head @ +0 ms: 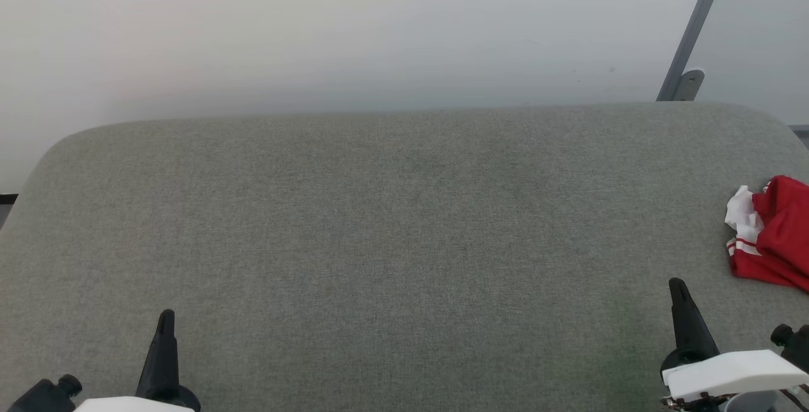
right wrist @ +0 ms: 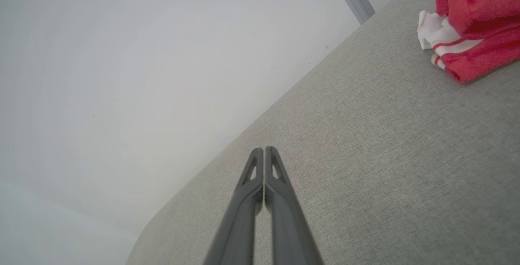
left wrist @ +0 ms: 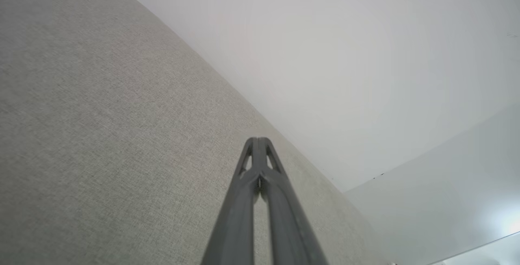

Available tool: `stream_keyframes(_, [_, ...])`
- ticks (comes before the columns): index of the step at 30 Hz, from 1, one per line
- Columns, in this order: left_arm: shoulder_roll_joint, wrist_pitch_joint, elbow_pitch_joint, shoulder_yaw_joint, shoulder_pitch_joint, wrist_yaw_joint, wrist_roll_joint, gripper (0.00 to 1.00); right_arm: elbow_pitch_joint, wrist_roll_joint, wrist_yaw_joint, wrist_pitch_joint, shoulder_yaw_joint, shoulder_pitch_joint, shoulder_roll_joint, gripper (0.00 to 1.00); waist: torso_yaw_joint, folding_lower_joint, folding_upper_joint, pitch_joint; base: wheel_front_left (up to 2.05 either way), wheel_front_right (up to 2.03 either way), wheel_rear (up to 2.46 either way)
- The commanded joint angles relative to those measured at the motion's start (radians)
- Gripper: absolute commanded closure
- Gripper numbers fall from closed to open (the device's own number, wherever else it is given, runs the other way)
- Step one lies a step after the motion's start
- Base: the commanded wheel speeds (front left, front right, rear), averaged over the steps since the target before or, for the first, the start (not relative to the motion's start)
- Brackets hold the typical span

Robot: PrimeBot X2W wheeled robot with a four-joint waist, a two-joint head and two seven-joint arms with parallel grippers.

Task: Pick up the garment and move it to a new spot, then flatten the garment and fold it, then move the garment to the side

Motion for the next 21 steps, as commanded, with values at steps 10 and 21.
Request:
stream_keyframes(10, [-0.006, 0.035, 0.010, 0.008, -0.055, -0.002, -0.118, 1.00, -0.009, 0.125, 0.000, 0.035, -0.010, -0.039, 0.006, 1.00, 0.001, 0.0000, -0.0001, 0.005, 0.00, 0.00, 0.00])
stream_keyframes(21, [-0.018, 0.071, 0.030, 0.012, -0.090, -0.003, -0.232, 1.00, -0.007, 0.250, 0.000, 0.071, -0.017, -0.058, 0.013, 1.00, 0.002, 0.0000, -0.0001, 0.010, 0.00, 0.00, 0.00])
